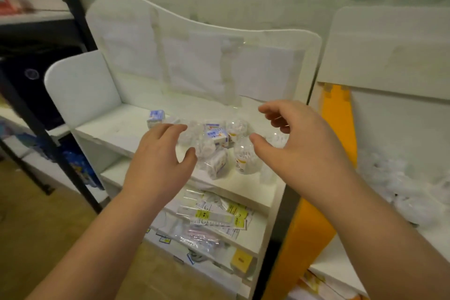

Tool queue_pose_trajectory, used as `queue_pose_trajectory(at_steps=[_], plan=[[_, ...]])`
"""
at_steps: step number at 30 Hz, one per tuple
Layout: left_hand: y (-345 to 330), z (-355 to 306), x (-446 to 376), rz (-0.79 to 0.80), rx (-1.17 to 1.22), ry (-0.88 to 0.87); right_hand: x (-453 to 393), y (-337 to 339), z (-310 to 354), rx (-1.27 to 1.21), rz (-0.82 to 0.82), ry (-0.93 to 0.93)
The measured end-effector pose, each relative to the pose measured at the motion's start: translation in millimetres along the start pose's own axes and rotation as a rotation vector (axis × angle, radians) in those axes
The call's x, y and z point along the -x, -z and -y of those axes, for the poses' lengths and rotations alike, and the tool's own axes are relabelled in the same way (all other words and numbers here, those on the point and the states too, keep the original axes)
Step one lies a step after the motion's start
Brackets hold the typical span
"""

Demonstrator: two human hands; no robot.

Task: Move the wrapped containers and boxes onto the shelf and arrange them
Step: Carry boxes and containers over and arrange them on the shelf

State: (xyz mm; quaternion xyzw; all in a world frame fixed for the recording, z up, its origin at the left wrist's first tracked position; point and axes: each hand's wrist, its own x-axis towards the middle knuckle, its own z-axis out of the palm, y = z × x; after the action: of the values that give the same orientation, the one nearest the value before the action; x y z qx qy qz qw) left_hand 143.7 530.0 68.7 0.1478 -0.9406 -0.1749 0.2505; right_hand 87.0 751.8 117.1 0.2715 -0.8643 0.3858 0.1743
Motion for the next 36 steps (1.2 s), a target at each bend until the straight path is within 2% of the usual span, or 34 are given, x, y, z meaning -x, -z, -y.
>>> queue_pose_trajectory(at_steps=[9,14,23,29,32,36], plan=[[3,53,-5,0.013,-0.036,0.124,-8,-63,16,-0.024,0.15,0.015],[-15,107,-47,0.053,0.01,0.154,-25,-109,23,-0.017,0.146,-0.005],[-59,227,-161,0.205,0.008,0.048,-94,-224,31,0.023,0.155,-0.181],[-106,268,-237,0.34,0.15,0.16,-121,-260,31,0.047,0.134,-0.261],[-129,269,-268,0.387,0.095,0.242,-129,-270,30,0.056,0.109,-0.281],[-145,270,-296,0.544,-0.012,0.317,-133,-282,28,0.087,0.108,-0.293]])
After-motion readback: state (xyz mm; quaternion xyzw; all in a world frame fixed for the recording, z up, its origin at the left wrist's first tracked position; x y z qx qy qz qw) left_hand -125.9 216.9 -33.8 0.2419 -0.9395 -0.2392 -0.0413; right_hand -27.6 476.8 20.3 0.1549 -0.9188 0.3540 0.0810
